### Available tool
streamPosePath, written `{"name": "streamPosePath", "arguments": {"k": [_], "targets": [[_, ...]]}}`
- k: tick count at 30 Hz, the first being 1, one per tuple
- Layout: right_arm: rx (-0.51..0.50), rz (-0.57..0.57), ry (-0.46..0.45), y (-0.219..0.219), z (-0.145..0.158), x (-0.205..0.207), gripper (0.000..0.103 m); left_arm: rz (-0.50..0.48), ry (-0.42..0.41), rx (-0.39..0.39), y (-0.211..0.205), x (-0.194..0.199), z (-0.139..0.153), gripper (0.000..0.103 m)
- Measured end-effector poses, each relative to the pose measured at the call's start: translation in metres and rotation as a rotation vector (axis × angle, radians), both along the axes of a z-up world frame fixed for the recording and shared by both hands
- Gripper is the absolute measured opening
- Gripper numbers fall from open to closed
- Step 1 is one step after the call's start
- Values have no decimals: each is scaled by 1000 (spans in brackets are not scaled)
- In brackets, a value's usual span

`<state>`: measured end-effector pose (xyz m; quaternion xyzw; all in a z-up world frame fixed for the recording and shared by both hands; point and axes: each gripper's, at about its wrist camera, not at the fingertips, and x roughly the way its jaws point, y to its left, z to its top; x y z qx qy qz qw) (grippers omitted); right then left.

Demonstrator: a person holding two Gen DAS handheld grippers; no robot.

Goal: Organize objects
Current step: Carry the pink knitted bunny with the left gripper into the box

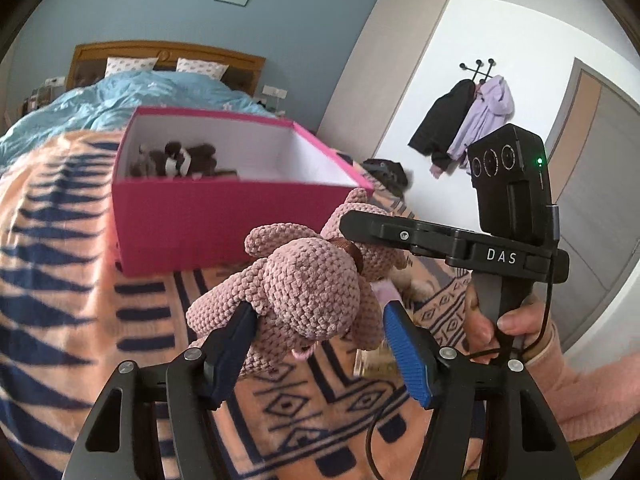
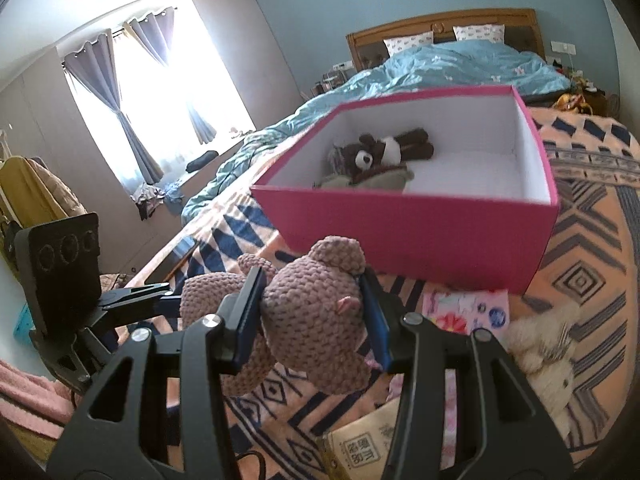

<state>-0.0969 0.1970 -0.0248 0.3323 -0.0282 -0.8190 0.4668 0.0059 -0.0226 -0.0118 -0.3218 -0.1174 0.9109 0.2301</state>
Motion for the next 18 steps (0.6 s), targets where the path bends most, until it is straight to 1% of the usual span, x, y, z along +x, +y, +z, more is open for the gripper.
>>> {"name": "streamPosePath", "arguments": {"k": [5, 12, 18], "targets": [[-22, -8, 41, -4, 21, -12, 50, -7, 51, -18, -5, -17, 19, 66], [-48, -6, 110, -17, 52, -32, 49, 17, 110, -47, -17, -47, 50, 66], [-71, -7, 122, -30, 68, -58, 49, 46, 136, -74, -26, -71, 66, 66]]}}
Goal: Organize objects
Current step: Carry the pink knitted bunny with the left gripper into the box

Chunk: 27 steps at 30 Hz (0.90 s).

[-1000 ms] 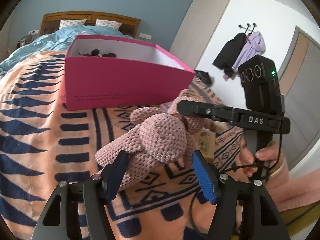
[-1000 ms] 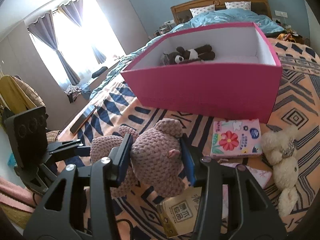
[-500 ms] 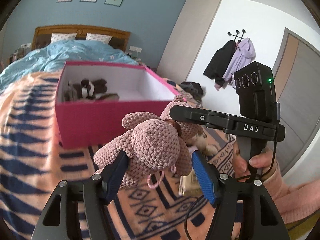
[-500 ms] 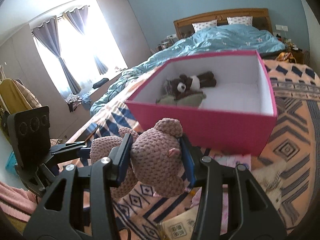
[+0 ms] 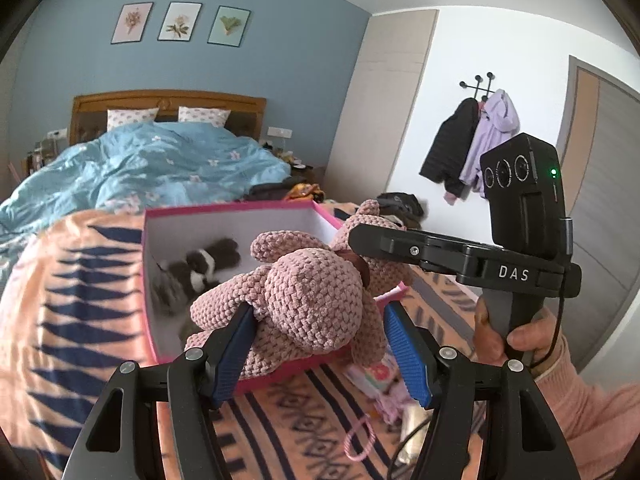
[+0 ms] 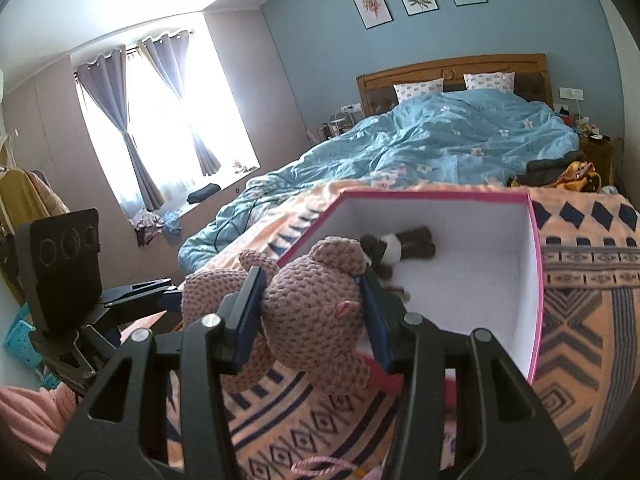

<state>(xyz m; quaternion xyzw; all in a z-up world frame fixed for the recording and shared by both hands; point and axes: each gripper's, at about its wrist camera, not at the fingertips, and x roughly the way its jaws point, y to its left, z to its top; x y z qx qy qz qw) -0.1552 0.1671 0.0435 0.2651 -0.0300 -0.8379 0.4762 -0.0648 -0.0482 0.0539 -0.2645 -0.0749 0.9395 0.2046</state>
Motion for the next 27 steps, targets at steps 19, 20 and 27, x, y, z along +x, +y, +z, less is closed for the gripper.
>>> {"name": "streamPosePath", "arguments": {"k": [19, 20, 27], "targets": [[53, -17, -62, -46, -14, -78, 49, 83, -90, -3, -30, -79, -21, 66], [61, -17, -64, -48, -16, -81, 49, 87, -101, 1, -32, -82, -23, 66], [109, -11, -103, -63, -31, -96, 50, 117, -154, 7, -41, -96, -39, 66]]}}
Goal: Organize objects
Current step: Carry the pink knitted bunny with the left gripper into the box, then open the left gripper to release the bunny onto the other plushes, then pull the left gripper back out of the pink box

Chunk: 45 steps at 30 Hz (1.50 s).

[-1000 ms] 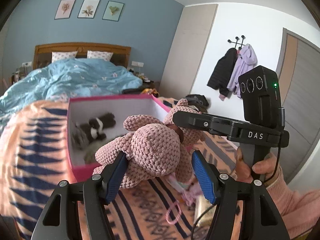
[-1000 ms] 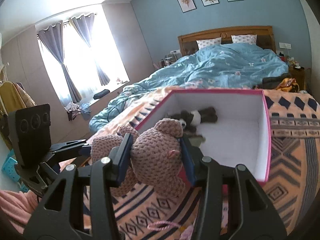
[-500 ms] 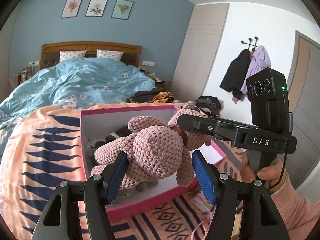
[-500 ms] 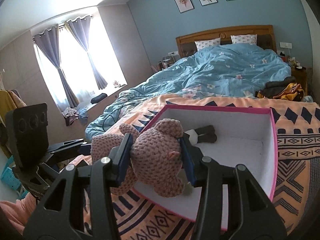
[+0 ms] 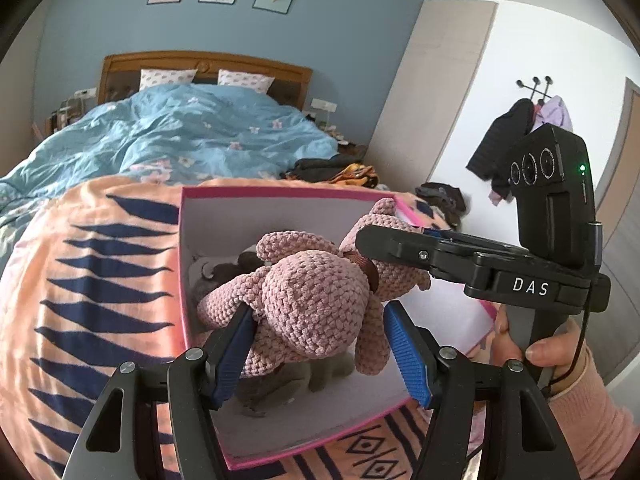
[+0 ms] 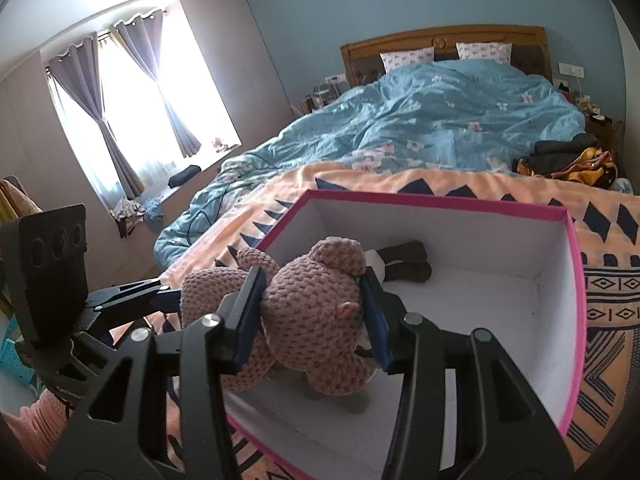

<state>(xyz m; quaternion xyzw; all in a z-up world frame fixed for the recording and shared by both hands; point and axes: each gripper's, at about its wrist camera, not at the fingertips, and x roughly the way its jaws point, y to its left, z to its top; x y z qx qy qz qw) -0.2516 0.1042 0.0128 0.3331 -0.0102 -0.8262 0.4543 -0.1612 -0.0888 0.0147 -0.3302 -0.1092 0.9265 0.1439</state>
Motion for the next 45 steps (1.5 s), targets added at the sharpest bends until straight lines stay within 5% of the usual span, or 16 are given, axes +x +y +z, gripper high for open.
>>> {"name": "streamPosePath", "arguments": {"k": [24, 27, 37, 45], "targets": [[244, -57, -5, -46, -22, -17, 55, 95, -49, -67, -4, -15, -18, 66], [203, -99, 4, -37, -18, -17, 79, 111, -53, -77, -3, -17, -18, 66], [143, -79, -28, -8, -18, -8, 79, 135, -10, -58, -4, -5, -17, 68], [58, -28, -15, 21, -2, 26, 79, 89, 110, -23, 8, 31, 3, 87]]}}
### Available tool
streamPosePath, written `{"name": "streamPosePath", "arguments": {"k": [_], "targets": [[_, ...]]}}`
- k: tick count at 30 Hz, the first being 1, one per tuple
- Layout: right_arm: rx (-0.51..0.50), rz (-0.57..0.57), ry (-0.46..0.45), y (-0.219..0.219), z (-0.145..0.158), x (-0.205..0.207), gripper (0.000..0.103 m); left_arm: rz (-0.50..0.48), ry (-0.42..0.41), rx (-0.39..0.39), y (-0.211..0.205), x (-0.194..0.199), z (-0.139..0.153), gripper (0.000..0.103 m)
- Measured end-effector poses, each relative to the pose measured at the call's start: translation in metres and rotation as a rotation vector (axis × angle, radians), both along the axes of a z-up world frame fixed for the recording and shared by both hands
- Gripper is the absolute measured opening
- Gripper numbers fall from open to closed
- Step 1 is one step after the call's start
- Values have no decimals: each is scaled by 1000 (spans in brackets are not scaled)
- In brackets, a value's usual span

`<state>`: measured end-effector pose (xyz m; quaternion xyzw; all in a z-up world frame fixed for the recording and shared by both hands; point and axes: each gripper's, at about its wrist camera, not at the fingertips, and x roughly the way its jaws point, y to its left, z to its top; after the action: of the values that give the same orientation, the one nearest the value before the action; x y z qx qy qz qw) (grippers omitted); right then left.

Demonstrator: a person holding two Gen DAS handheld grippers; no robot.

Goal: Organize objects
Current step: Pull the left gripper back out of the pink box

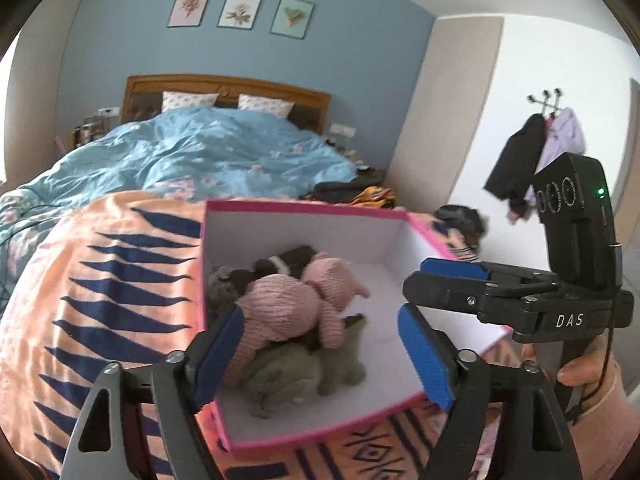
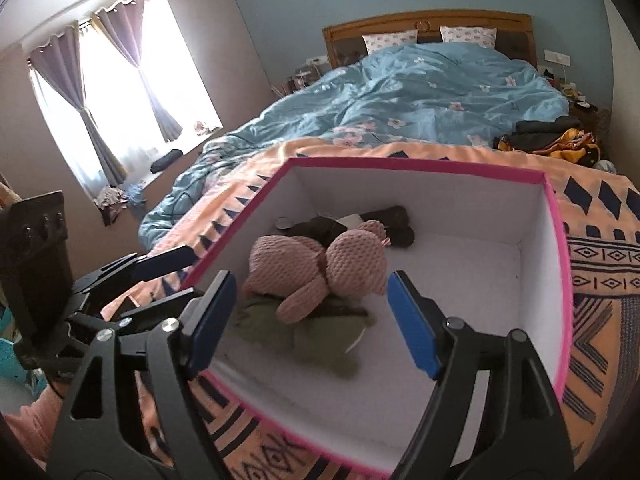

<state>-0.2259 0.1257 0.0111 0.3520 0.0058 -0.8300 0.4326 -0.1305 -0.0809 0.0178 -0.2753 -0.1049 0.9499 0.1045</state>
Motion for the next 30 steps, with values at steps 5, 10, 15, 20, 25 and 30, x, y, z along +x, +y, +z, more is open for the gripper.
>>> {"name": "streamPosePath", "arguments": {"k": [5, 10, 15, 20, 25, 30], "targets": [[-42, 19, 35, 24, 16, 27, 79, -47, 74, -13, 19, 27, 13, 89], [-78, 27, 45, 52, 22, 50, 79, -137, 104, 2, 41, 50, 17, 91], [-92, 36, 49, 77, 19, 76, 79, -214, 86, 25, 63, 65, 5, 91], [-87, 13, 47, 101, 7, 99, 79, -244, 42, 53, 80, 73, -14, 91], [-78, -25, -3, 120, -16, 109, 79, -252, 2, 31, 93, 80, -29, 91], [-82, -75, -52, 138, -36, 115, 79, -247, -28, 35, 100, 82, -40, 100]]}}
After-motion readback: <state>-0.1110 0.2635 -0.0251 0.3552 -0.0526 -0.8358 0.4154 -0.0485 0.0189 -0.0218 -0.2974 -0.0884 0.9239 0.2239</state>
